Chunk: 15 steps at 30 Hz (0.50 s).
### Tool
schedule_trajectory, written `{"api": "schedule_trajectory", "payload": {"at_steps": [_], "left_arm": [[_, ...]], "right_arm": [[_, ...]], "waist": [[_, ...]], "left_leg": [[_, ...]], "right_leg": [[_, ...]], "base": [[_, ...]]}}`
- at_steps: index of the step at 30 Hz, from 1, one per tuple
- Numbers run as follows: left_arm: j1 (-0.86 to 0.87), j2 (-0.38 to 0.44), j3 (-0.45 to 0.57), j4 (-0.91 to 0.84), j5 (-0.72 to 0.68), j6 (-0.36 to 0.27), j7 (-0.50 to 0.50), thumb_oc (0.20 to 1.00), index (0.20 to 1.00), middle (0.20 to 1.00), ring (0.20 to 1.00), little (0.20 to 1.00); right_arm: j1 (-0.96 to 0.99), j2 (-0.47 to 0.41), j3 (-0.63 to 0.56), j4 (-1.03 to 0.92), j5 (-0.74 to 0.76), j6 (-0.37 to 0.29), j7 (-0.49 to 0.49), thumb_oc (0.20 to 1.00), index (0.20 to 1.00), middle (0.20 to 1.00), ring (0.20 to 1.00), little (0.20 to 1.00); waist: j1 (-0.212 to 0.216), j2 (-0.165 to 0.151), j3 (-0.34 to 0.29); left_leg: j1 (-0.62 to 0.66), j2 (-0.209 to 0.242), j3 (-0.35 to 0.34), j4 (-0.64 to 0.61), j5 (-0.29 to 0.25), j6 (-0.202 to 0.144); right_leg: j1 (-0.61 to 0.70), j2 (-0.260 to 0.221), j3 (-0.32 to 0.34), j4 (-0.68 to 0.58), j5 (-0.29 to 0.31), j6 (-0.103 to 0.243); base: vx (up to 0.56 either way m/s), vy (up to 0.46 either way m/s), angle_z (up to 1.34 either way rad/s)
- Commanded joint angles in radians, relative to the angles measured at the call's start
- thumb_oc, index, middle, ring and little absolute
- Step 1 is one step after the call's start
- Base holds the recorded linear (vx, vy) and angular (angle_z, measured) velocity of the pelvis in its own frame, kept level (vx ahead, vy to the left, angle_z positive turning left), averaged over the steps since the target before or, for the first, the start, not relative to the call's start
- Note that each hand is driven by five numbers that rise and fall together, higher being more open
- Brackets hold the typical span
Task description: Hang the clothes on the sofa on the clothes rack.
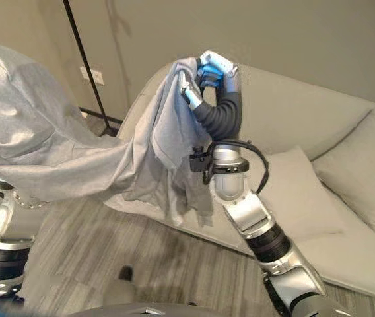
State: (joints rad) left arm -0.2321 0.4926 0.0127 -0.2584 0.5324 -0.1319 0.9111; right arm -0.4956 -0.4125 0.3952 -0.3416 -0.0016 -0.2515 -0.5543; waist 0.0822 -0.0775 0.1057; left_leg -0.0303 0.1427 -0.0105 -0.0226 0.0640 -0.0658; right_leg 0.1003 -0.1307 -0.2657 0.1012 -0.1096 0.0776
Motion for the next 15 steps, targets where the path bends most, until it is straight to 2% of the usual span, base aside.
{"api": "schedule_trajectory", "payload": {"at_steps": [1,2,3,5,6,8,9,10,13,14,15], "left_arm": [[0.022,0.019,0.000,-0.026,0.022,-0.053,0.038,0.200,0.200,0.200,0.200,0.200],[0.009,0.008,-0.033,-0.008,0.013,-0.061,0.036,0.200,0.200,0.200,0.200,0.200],[0.001,0.000,-0.057,0.001,0.007,-0.067,0.032,0.200,0.200,0.200,0.200,0.200],[-0.012,-0.012,-0.086,0.012,-0.002,-0.077,0.030,0.200,0.200,0.200,0.200,0.200],[-0.014,-0.016,-0.105,0.017,-0.004,-0.086,0.027,0.200,0.200,0.200,0.200,0.200],[-0.018,-0.022,-0.124,0.023,-0.001,-0.092,0.033,0.200,0.200,0.200,0.200,0.200],[-0.010,-0.018,-0.125,0.020,0.003,-0.094,0.033,0.200,0.200,0.200,0.200,0.200],[0.004,-0.024,-0.154,0.042,-0.008,-0.097,0.028,0.200,0.200,0.200,0.200,0.200],[0.007,-0.024,-0.175,0.068,-0.022,-0.103,0.037,0.200,0.200,0.200,0.200,0.200],[0.004,-0.011,-0.182,0.075,-0.013,-0.102,0.029,0.200,0.200,0.200,0.200,0.200],[-0.016,0.008,-0.187,0.096,0.001,-0.094,0.028,0.200,0.200,0.200,0.200,0.200]], "right_arm": [[-0.019,0.043,-0.017,0.018,-0.025,-0.040,-0.019,0.200,0.200,0.200,0.200,0.200],[-0.011,0.044,-0.016,0.016,-0.021,-0.046,-0.033,0.200,0.200,0.200,0.200,0.200],[-0.003,0.038,-0.016,0.016,-0.024,-0.046,-0.038,0.200,0.200,0.200,0.200,0.200],[0.010,0.028,-0.022,0.016,-0.030,-0.044,-0.053,0.200,0.200,0.200,0.200,0.200],[0.018,0.022,-0.027,0.013,-0.039,-0.042,-0.063,0.200,0.200,0.200,0.200,0.200],[0.024,0.018,-0.032,0.013,-0.046,-0.045,-0.076,0.200,0.200,0.200,0.200,0.200],[0.027,0.011,-0.031,0.005,-0.051,-0.045,-0.079,0.200,0.200,0.200,0.200,0.200],[0.050,0.007,-0.032,-0.007,-0.073,-0.036,-0.088,0.200,0.200,0.200,0.200,0.200],[0.071,0.012,-0.036,-0.008,-0.084,-0.021,-0.090,0.200,0.200,0.200,0.200,0.200],[0.081,0.016,-0.042,-0.004,-0.092,-0.018,-0.090,0.200,0.200,0.200,0.200,0.200],[0.091,0.022,-0.049,-0.004,-0.127,0.000,-0.088,0.200,0.200,0.200,0.200,0.200]], "waist": [[0.006,-0.018,-0.131],[0.000,-0.010,-0.127],[-0.007,-0.006,-0.125],[-0.018,0.002,-0.120],[-0.022,0.008,-0.116],[-0.020,0.014,-0.109],[-0.026,0.020,-0.108],[-0.031,0.028,-0.104],[-0.023,0.008,-0.088],[-0.020,-0.007,-0.083],[-0.016,-0.020,-0.075]], "left_leg": [[0.060,0.133,0.021,-0.062,0.131,-0.090],[0.058,0.178,0.000,-0.065,0.200,-0.116],[0.048,0.200,-0.002,-0.065,0.223,-0.127],[0.023,0.224,0.002,-0.065,0.231,-0.141],[0.009,0.228,0.007,-0.065,0.212,-0.147],[-0.009,0.224,0.005,-0.065,0.207,-0.148],[-0.005,0.220,0.017,-0.065,0.157,-0.147],[0.004,0.195,0.048,-0.062,0.057,-0.133],[-0.008,0.134,0.050,0.017,-0.016,-0.107],[-0.026,0.106,0.048,0.057,-0.053,-0.091],[-0.043,0.056,0.055,0.100,-0.107,-0.060]], "right_leg": [[-0.120,0.021,0.030,-0.104,0.124,0.007],[-0.138,0.000,0.028,-0.102,0.134,0.025],[-0.146,-0.015,0.018,-0.098,0.139,0.035],[-0.156,-0.042,0.008,-0.088,0.144,0.051],[-0.161,-0.058,0.008,-0.082,0.151,0.061],[-0.163,-0.077,0.010,-0.082,0.166,0.076],[-0.167,-0.090,0.010,-0.081,0.175,0.082],[-0.158,-0.138,0.023,-0.100,0.216,0.106],[-0.155,-0.196,0.040,-0.123,0.273,0.127],[-0.158,-0.224,0.045,-0.133,0.297,0.137],[-0.159,-0.272,0.034,-0.140,0.333,0.152]], "base": [[-0.08,0.382,0.02],[-0.11,0.387,0.00],[-0.11,0.403,0.36],[-0.05,0.289,0.43],[-0.03,0.323,0.32],[-0.01,0.220,0.27],[0.03,0.354,0.15],[0.05,0.474,0.11],[0.01,0.310,-0.01],[-0.03,0.487,-0.13],[-0.02,0.376,-0.13]]}}
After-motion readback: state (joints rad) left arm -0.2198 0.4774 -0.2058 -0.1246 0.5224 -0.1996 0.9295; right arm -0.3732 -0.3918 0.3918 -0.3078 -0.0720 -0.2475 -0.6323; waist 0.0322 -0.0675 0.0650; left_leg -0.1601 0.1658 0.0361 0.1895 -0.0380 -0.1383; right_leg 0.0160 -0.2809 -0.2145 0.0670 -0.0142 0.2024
